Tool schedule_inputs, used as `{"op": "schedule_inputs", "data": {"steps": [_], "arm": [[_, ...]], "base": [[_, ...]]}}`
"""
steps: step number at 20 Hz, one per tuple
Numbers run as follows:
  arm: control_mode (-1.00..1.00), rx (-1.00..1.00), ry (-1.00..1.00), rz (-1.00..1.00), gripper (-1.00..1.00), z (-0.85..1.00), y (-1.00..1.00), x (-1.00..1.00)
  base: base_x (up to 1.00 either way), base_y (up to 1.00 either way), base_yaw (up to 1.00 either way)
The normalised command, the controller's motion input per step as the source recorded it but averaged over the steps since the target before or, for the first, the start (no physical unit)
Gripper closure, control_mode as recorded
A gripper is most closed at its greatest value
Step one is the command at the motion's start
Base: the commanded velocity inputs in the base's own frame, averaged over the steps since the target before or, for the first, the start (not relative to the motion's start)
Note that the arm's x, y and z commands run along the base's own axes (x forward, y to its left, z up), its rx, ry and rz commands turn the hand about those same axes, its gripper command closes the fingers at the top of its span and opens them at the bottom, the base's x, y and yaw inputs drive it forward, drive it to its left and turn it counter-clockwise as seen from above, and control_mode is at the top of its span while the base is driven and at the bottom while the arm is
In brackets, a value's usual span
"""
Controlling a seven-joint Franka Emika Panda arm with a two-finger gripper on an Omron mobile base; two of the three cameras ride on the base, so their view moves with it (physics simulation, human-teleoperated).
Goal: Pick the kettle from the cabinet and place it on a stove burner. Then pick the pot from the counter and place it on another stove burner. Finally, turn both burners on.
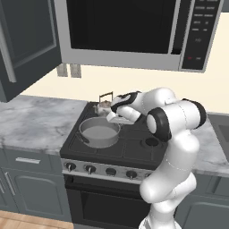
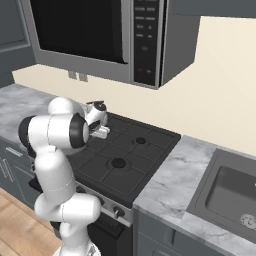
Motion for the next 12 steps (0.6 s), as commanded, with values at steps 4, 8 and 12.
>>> {"op": "schedule_inputs", "data": {"steps": [4, 8, 12], "arm": [[-1.00, 0.00, 0.00, 0.00, 1.00, -0.16, 0.00, 0.04], [-1.00, 0.00, 0.00, 0.00, 1.00, -0.18, 0.00, 0.05], [-1.00, 0.00, 0.00, 0.00, 1.00, -0.20, 0.00, 0.08]], "base": [[0.00, 0.00, 0.00], [0.00, 0.00, 0.00], [0.00, 0.00, 0.00]]}}
